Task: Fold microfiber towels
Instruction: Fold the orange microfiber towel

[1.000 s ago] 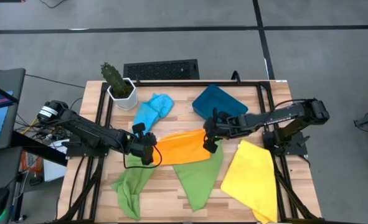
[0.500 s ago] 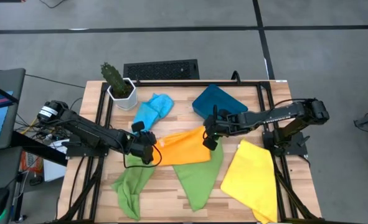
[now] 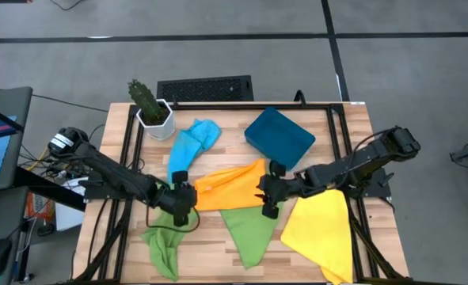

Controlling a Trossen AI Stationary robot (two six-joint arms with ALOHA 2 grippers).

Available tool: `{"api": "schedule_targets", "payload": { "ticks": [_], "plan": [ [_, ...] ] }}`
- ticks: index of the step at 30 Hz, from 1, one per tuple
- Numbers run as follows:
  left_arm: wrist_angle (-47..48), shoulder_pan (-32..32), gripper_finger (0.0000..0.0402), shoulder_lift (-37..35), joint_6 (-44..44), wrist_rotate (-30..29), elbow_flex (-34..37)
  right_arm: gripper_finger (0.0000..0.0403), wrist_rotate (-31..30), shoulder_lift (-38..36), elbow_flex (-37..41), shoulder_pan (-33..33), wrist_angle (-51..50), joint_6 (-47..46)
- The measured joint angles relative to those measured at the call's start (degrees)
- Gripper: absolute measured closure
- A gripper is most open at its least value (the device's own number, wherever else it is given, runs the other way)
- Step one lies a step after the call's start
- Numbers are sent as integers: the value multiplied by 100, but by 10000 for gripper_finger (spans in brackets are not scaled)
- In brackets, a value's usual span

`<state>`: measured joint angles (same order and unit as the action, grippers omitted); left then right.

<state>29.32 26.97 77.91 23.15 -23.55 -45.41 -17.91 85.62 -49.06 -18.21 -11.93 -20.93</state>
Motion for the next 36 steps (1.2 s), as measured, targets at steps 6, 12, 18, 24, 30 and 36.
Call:
{"api": "schedule_targets", "payload": {
  "ticks": [6, 12, 18, 24, 30, 36],
  "plan": [
    [-130, 354, 240, 402, 18, -417, -2, 238, 3, 0, 582, -137, 886, 154],
    [-601, 448, 240, 1487, -337, -525, -2, 239, -17, 0, 766, -297, 1069, 203],
    [-772, 419, 240, 1931, -237, -757, -20, 238, -23, 228, 997, -440, 1360, 205],
    [-730, 402, 240, 1894, -242, -605, -17, 236, -30, 712, 1012, -465, 1874, 746],
    [-722, 399, 240, 1880, -387, -500, -24, 230, -15, 1432, 960, -421, 2107, 1006],
    [-199, 411, 240, 1828, -605, -240, -295, 226, -23, 1569, 942, -346, 2183, 822]
  ]
}}
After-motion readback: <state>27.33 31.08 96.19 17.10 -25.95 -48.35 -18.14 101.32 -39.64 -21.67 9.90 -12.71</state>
